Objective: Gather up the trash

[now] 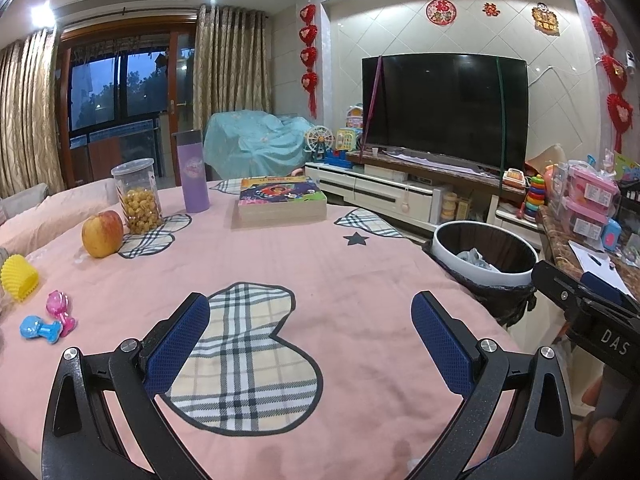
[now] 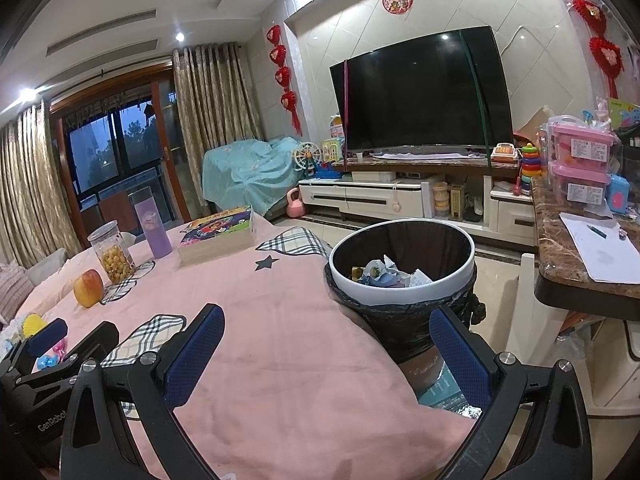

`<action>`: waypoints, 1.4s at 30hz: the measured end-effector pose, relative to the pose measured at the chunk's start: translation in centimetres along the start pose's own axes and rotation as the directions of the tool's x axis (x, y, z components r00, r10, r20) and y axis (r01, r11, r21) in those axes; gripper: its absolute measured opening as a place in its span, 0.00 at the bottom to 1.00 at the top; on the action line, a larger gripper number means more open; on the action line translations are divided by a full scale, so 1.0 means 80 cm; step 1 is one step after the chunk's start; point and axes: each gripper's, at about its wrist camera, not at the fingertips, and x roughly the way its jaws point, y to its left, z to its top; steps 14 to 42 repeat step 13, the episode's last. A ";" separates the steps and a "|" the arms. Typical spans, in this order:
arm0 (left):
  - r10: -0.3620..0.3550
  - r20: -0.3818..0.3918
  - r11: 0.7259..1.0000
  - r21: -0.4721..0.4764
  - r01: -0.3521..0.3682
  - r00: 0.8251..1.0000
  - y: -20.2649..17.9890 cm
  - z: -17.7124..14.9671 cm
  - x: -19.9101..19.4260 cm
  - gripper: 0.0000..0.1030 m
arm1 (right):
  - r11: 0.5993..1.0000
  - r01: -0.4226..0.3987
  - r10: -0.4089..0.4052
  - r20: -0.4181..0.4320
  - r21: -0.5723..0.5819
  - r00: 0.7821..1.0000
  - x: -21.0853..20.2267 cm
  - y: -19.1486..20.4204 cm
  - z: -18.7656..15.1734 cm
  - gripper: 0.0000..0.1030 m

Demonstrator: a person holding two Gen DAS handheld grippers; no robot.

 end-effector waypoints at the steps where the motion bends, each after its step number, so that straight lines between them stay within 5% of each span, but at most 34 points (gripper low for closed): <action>1: 0.000 0.000 1.000 0.000 0.000 1.000 0.000 0.000 0.000 1.00 | 1.000 0.000 0.000 -0.002 0.001 1.000 0.001 -0.001 0.000 1.00; 42: -0.006 -0.005 1.000 -0.006 0.006 1.000 0.002 0.001 0.001 1.00 | 1.000 -0.004 0.004 -0.013 0.003 1.000 0.006 -0.003 0.003 1.00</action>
